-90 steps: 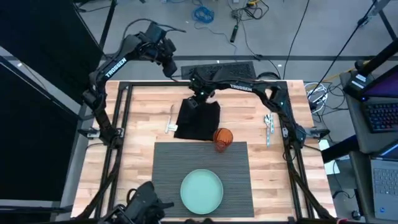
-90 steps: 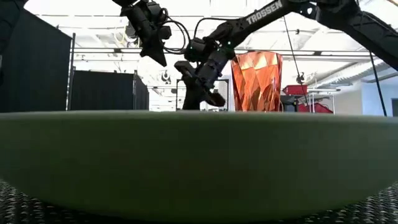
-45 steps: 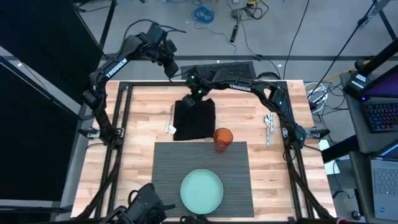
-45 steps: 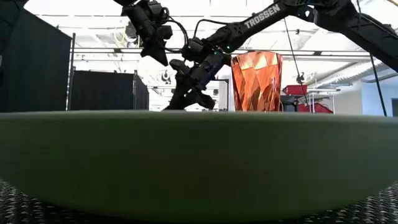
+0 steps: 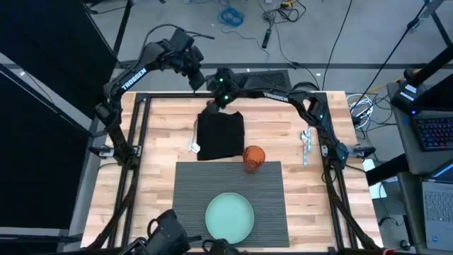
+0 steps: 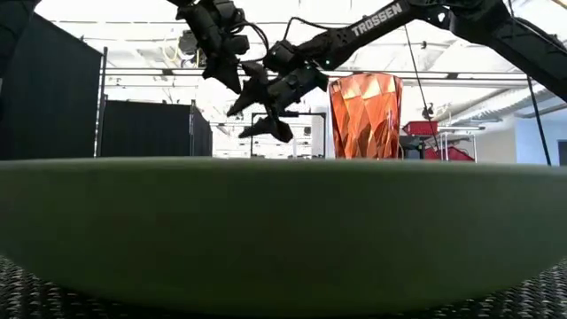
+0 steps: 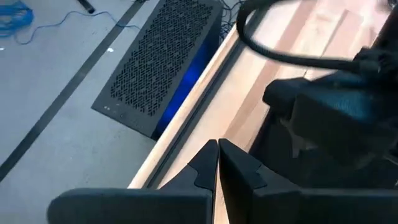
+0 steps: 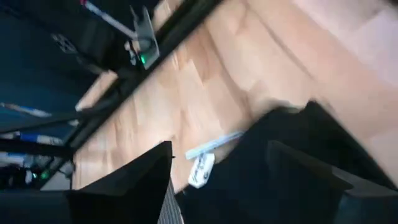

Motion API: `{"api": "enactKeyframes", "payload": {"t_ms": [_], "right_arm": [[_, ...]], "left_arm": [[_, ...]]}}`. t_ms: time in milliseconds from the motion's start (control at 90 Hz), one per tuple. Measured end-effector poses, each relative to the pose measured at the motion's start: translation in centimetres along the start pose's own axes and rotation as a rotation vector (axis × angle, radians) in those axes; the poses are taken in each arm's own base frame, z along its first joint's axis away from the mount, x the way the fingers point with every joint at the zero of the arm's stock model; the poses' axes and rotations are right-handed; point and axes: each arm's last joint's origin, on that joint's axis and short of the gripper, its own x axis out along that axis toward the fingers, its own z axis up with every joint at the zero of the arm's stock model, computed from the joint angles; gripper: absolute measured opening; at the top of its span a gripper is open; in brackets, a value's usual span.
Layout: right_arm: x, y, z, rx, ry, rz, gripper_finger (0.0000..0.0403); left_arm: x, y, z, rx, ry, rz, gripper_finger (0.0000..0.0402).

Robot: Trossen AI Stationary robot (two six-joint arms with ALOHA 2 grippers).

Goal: Set table place
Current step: Fold the black napkin

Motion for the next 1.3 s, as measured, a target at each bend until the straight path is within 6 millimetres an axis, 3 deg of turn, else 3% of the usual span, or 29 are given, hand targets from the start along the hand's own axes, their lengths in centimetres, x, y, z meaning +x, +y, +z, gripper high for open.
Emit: {"api": "enactKeyframes", "payload": {"t_ms": [233,522,622,711,800,956,1122,1300], "right_arm": [[-1.5,-0.3,0.1,-0.001,0.028,-0.022,0.0254],[-11.0,1.2,0.1,-0.077,0.085,-0.213,0.0254],[-14.3,2.2,-0.2,-0.112,0.080,-0.319,0.0254],[-15.9,2.0,-0.3,-0.137,0.078,-0.375,0.0254],[-15.9,0.6,-0.9,-0.115,0.122,-0.370,0.0254],[-14.2,-3.0,-2.6,-0.033,0.224,-0.339,0.0254],[-12.5,-5.6,-4.3,0.017,0.263,-0.313,0.0254],[-11.4,-6.3,-4.7,0.040,0.217,-0.292,0.0246]], "left_arm": [[0.1,-0.4,-0.3,-0.001,0.036,-0.014,0.0000],[-1.0,-2.8,-1.9,0.066,0.190,-0.073,0.0000],[0.0,-4.4,-2.9,0.083,0.238,-0.115,0.0000],[2.2,-6.1,-4.3,0.087,0.286,-0.146,0.0000],[5.4,-8.2,-6.1,0.103,0.305,-0.193,0.0000],[9.7,-12.5,-9.1,0.101,0.282,-0.321,0.0000],[11.9,-16.3,-11.5,0.085,0.259,-0.373,0.0000],[13.4,-17.7,-13.7,0.070,0.270,-0.332,0.0000]]}}
